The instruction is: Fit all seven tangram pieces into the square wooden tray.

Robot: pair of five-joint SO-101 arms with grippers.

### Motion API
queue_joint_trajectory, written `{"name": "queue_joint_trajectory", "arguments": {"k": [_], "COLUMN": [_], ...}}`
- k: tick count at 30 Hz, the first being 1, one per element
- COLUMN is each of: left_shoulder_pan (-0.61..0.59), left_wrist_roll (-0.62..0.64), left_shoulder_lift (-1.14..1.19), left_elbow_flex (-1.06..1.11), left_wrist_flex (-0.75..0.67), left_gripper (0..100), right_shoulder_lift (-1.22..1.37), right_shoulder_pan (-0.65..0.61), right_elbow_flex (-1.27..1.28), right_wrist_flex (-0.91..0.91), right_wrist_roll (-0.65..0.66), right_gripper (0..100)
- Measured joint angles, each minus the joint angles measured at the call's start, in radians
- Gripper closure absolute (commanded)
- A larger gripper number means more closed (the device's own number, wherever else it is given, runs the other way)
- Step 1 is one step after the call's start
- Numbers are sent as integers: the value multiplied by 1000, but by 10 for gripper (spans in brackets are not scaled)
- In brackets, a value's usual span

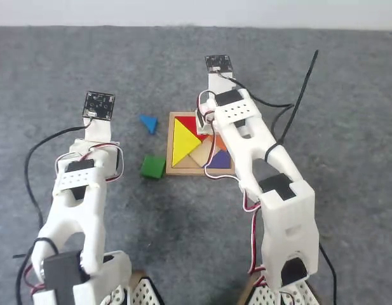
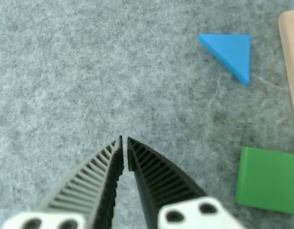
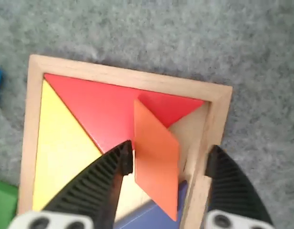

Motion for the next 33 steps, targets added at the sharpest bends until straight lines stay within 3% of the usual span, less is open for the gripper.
{"name": "queue_joint_trajectory", "arguments": {"k": [5, 18, 25, 33], "left_shoulder_pan": [0, 0, 0, 0], "left_wrist_roll": [0, 0, 0, 0], "left_shoulder_lift": [0, 0, 0, 0], "left_elbow_flex": [0, 0, 0, 0], "left_wrist_flex": [0, 0, 0, 0], "left_gripper": [987, 987, 987, 987], "right_shoulder_lift": [-35, -77, -186, -482], "right_shoulder_pan": [-34, -83, -38, -41], "right_elbow_flex": [0, 97, 287, 721], "right_wrist_flex": [14, 81, -94, -465], "right_wrist_roll": [252, 681, 858, 1014], "right_gripper": [736, 736, 738, 738]}}
